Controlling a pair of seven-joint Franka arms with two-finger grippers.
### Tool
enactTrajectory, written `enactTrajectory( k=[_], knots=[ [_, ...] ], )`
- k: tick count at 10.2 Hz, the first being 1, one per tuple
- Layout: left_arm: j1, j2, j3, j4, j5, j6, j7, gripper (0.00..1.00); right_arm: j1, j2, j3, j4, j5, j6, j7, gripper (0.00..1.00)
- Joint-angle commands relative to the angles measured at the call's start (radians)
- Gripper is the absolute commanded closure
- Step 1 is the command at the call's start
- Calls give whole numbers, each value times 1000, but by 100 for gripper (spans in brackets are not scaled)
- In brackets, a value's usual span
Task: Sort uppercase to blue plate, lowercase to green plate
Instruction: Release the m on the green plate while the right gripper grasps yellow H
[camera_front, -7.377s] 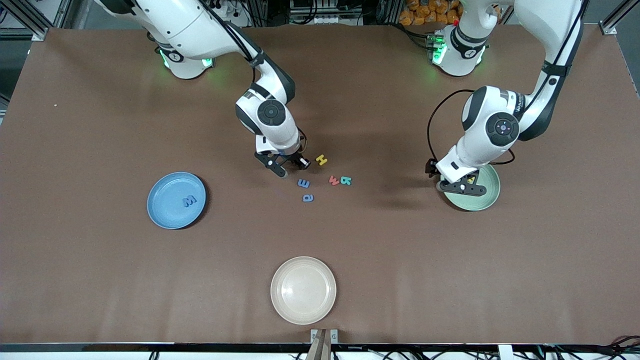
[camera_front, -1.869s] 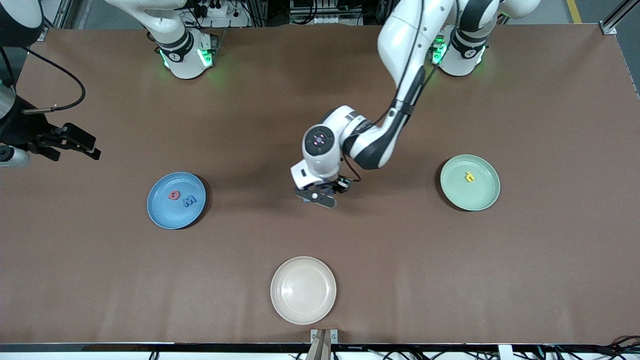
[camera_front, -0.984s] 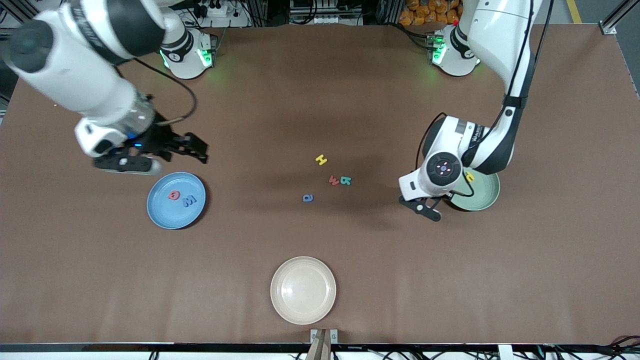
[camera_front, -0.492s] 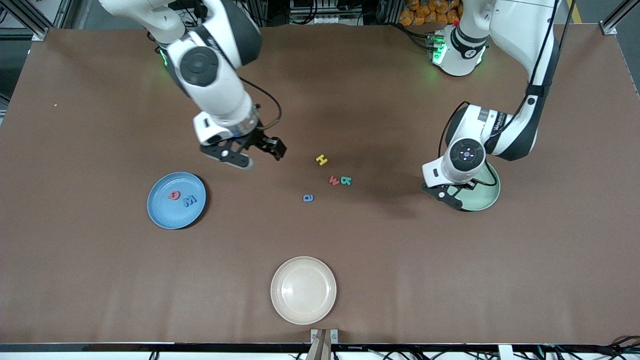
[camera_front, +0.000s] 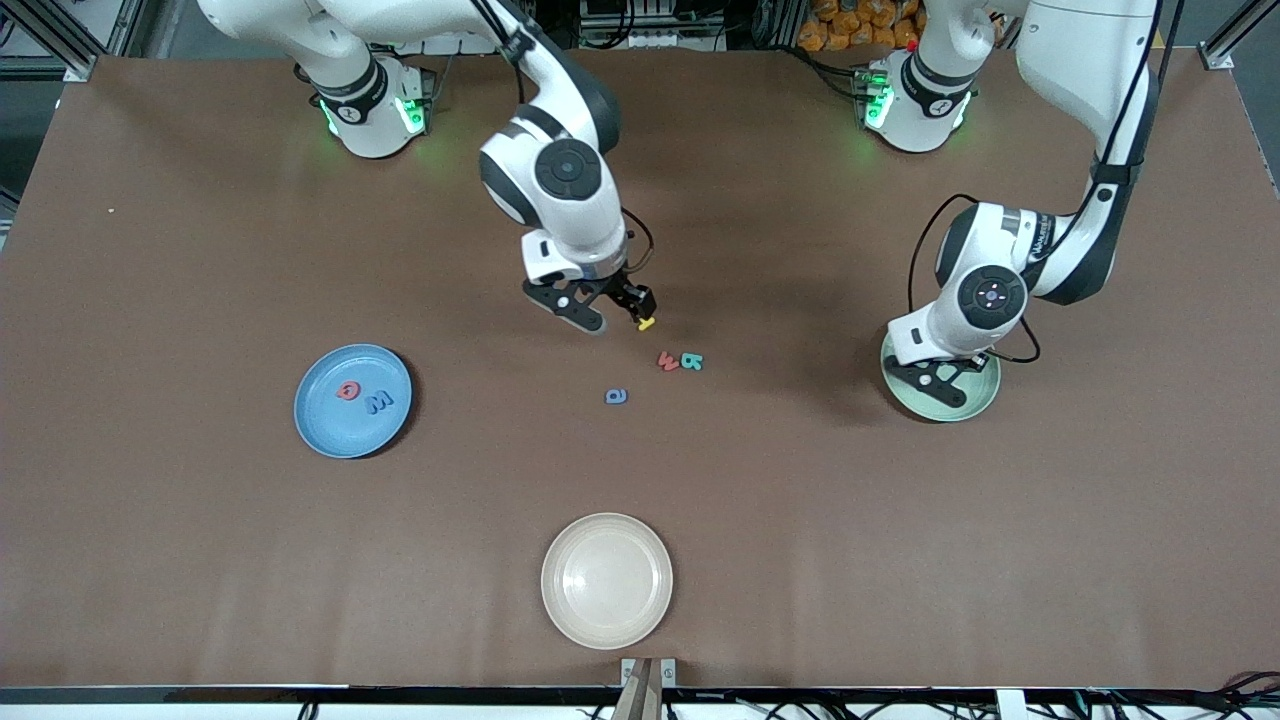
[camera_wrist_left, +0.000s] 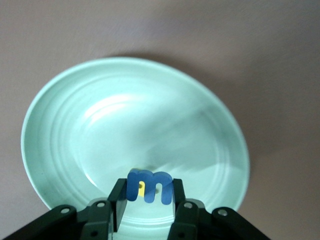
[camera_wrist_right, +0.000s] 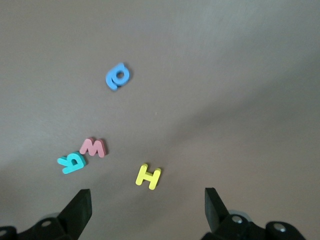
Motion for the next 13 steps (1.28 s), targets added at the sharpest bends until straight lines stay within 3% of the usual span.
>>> enactTrajectory(
  k=[1,3,8,11,13],
  knots=[
    [14,-39,3,-33,23,22,7,62,27,89,-1,25,-27,78,115,4],
    [15,-52,18,-21,11,22,5,36,28,123,-1,25,-24,110,191,17],
    [11,-47,35,58,-84,2,-1,22,32,169,-1,25,-11,135,278,27],
    [-8,-39,31,127,-221,-42,-19,12,32,181,-1,28,-12,155,301,33],
    [-21,-29,29,163,-276,-59,-41,11,34,184,-1,34,-21,158,311,39]
  ],
)
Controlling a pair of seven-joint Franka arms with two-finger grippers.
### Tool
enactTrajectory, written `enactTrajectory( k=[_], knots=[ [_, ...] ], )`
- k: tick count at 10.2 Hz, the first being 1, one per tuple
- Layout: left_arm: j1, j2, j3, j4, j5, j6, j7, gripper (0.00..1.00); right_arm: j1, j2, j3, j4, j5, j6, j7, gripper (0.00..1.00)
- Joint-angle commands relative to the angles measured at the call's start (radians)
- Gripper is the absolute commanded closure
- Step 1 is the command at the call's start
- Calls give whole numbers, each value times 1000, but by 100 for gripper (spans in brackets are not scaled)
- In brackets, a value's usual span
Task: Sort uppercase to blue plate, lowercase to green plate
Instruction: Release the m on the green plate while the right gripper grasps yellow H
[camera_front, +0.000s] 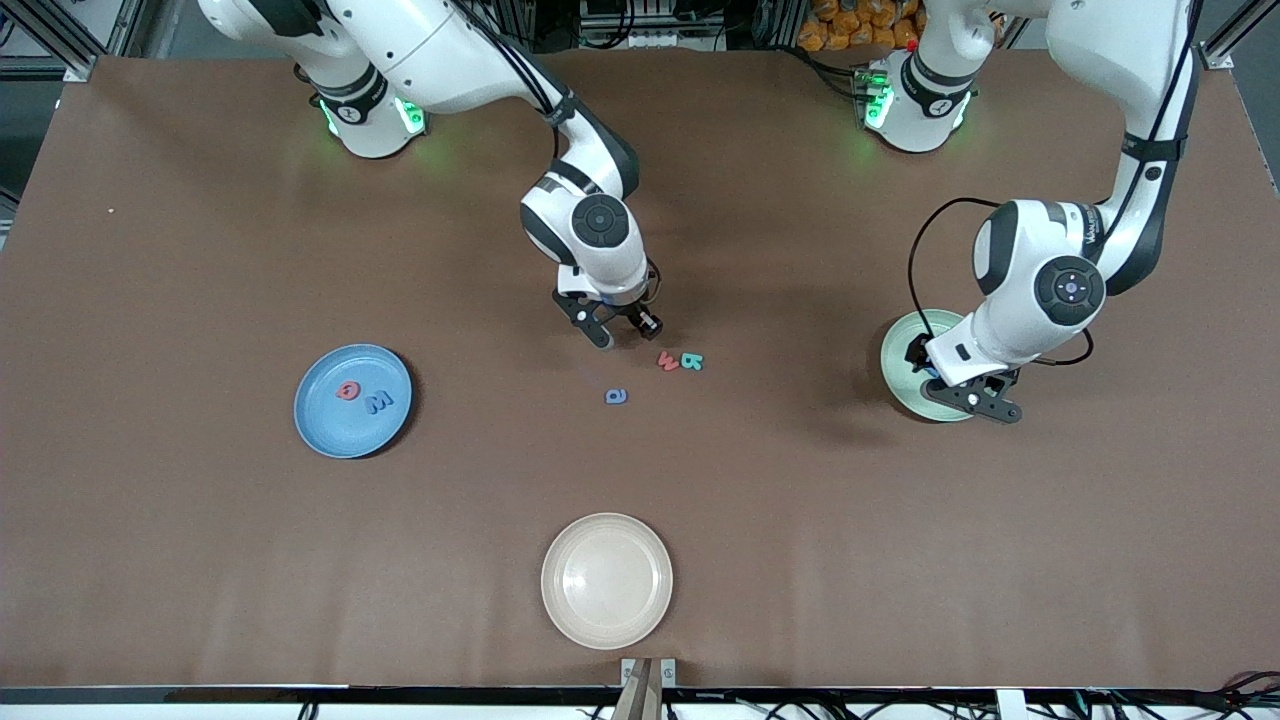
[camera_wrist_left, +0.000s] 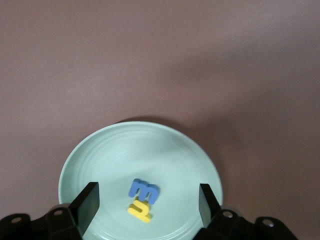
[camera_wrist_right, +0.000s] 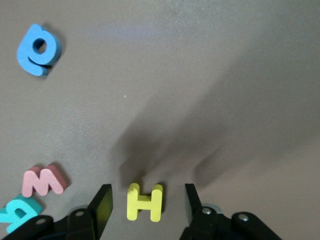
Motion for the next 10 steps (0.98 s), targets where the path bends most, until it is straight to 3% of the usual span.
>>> enactTrajectory(
  k=[1,4,7,8,10],
  knots=[
    [-16,22,-1,58,-39,-40,-37,11,14,19,0,25,-22,3,44,42],
    [-26,36,-4,72,-45,-49,-32,9,20,31,0,25,-28,13,44,47],
    [-24,48,-3,70,-62,-49,-3,8,21,47,0,25,-48,52,45,58],
    [-24,48,-3,70,-62,-49,-2,8,21,47,0,25,-54,52,45,68],
    [-26,48,-4,72,-83,-51,-5,12,20,45,0,27,-89,49,41,100]
  ],
)
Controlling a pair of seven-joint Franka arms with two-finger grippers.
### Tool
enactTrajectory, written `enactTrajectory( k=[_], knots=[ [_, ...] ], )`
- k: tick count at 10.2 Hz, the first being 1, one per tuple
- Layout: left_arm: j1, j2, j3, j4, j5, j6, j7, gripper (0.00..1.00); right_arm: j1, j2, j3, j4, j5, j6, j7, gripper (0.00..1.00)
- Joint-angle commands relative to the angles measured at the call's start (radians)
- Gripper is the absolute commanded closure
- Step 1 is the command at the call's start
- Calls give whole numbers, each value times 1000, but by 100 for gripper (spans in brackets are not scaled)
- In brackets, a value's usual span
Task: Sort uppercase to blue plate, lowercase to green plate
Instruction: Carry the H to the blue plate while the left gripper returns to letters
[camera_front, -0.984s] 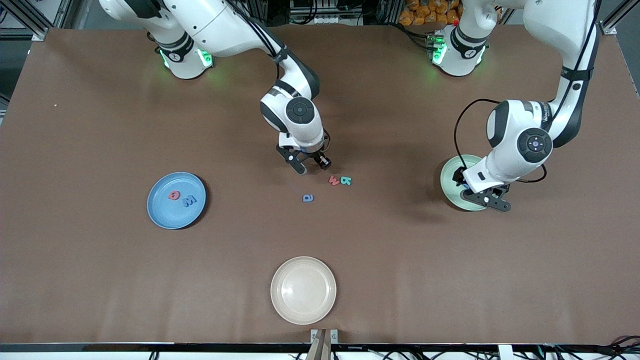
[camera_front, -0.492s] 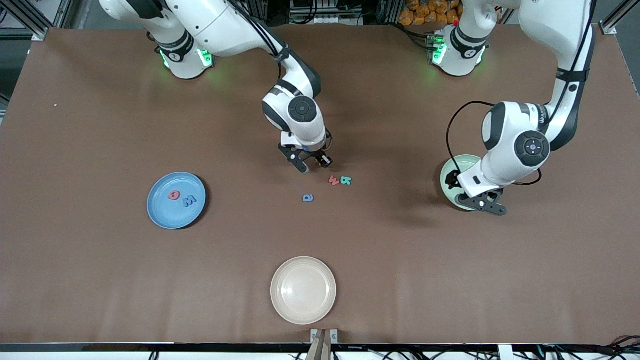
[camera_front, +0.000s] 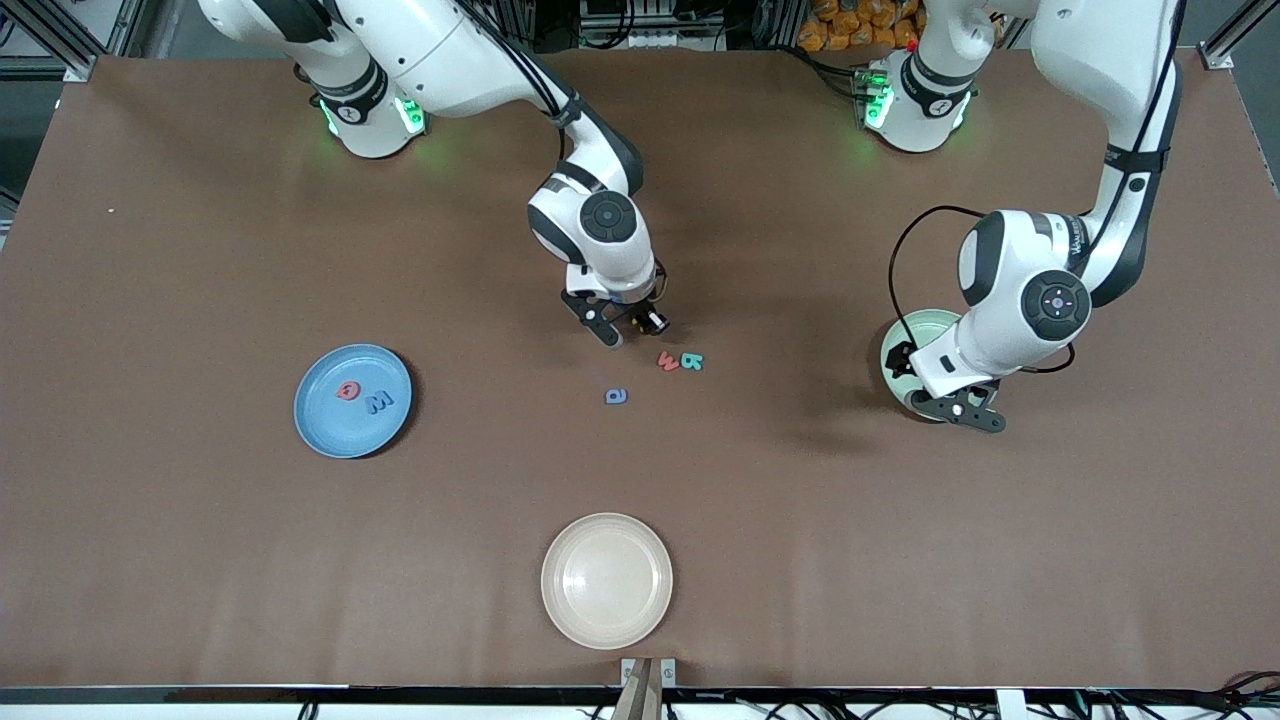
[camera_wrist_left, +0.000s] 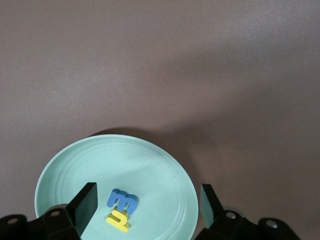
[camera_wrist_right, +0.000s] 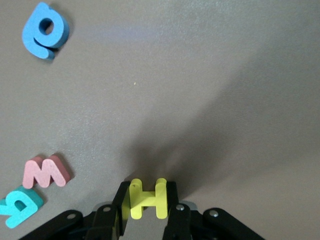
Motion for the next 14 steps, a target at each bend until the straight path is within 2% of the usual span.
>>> enactTrajectory(
  k=[1,3,6,9,12,14],
  knots=[
    [-5,7,2,22,-58,-19,21,15,2,5,0,16,-43,-5,10,100],
    [-10,15,-6,46,-64,-27,9,22,-26,-57,7,16,-38,-88,-34,100],
    [-47,44,-12,126,-135,-76,-70,22,-131,-195,16,15,-23,-198,-199,100],
    [-143,106,-9,218,-164,-76,-237,22,-294,-298,13,16,126,-303,-509,100],
    [-295,217,29,380,-196,-90,-454,21,-509,-318,13,15,131,-436,-796,100],
    [-395,312,104,523,-217,-156,-535,19,-622,-297,7,1,129,-518,-931,100]
  ],
)
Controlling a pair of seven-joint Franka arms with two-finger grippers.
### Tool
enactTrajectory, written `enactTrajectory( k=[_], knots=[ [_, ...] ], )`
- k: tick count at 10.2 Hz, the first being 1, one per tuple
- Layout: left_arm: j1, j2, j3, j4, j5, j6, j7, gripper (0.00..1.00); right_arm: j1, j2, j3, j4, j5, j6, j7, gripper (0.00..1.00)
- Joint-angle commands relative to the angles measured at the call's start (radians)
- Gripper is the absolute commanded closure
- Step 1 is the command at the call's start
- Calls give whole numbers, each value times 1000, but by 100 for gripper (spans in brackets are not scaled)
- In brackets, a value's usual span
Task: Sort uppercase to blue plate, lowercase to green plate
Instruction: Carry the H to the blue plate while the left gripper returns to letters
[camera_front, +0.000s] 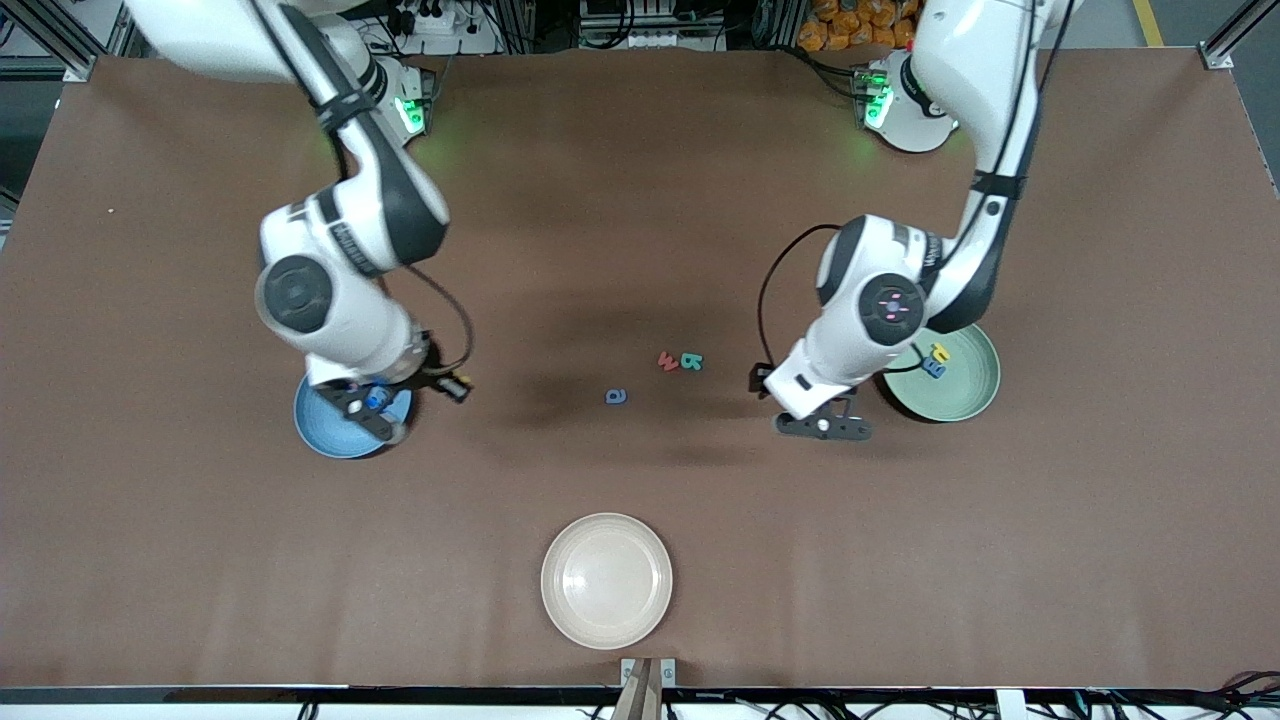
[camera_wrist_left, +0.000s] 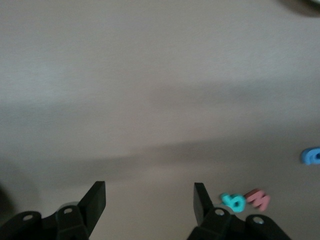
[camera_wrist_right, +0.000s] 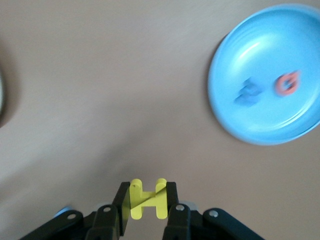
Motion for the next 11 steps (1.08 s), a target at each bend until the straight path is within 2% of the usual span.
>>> enactTrajectory(
  k=[1,4,6,7,8,10,11],
  knots=[
    [-104,128,104,185,-83,-82,-49,19,-118,2,13,-51,14,-50,-159,100],
    [-213,222,221,260,-226,-84,-77,19,-203,62,13,-114,13,39,-249,100],
    [-237,247,233,287,-230,-84,-126,19,-217,85,11,-179,5,169,-292,97],
    [-237,244,235,287,-228,-84,-126,19,-229,111,11,-177,4,180,-306,40],
    [-236,239,233,287,-230,-84,-125,19,-231,110,10,-177,2,183,-306,0],
    [-236,234,229,290,-231,-84,-128,15,-228,78,11,-176,4,168,-306,0],
    [-236,233,226,296,-231,-84,-134,7,-222,44,11,-174,4,142,-306,0]
  ],
)
